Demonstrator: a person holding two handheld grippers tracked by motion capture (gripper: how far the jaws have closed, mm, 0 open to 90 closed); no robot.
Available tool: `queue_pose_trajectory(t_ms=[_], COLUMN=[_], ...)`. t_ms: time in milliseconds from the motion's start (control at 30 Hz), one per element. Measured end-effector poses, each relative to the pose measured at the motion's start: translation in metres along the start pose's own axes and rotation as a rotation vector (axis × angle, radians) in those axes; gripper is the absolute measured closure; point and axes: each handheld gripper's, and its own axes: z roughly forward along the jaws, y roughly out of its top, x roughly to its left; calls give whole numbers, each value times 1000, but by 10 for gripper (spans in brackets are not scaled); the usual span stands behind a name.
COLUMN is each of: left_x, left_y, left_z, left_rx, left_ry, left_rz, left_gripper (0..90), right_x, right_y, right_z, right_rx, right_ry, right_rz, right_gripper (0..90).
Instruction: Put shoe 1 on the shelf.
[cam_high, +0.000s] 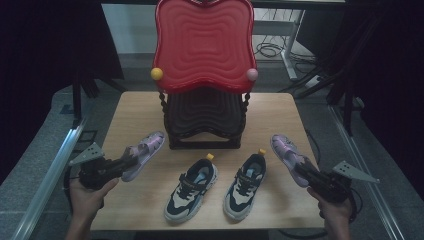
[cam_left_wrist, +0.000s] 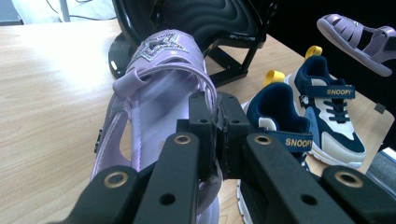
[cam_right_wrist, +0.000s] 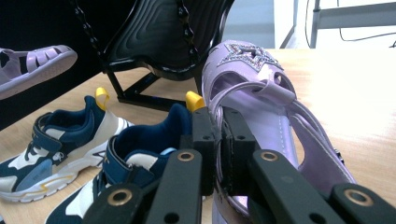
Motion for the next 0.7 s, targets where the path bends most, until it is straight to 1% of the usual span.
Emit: queue_pose_trajectory(t_ms=[67,267,433,533,700], left_x=[-1,-4,-6,-8,-10], left_y=[3,9,17,21,26], left_z=[1,7,12,15,23], left_rx=[-2,-1,-7,-12,-9], left_ry=[-2,-11,-19,-29,-40], left_rz=[3,12,23,24,26], left_gripper=[860,861,861,860,860], right_x=[1,7,12,14,20], right_y=[2,8,13,16,21], right_z=[1,7,15,20,27], right_rx=[-8,-19,-20,-15,-16], right_ry=[0,20,37,44,58], right_rz=[-7,-16,-22,-32,-35], right_gripper=[859,858,858,858,858])
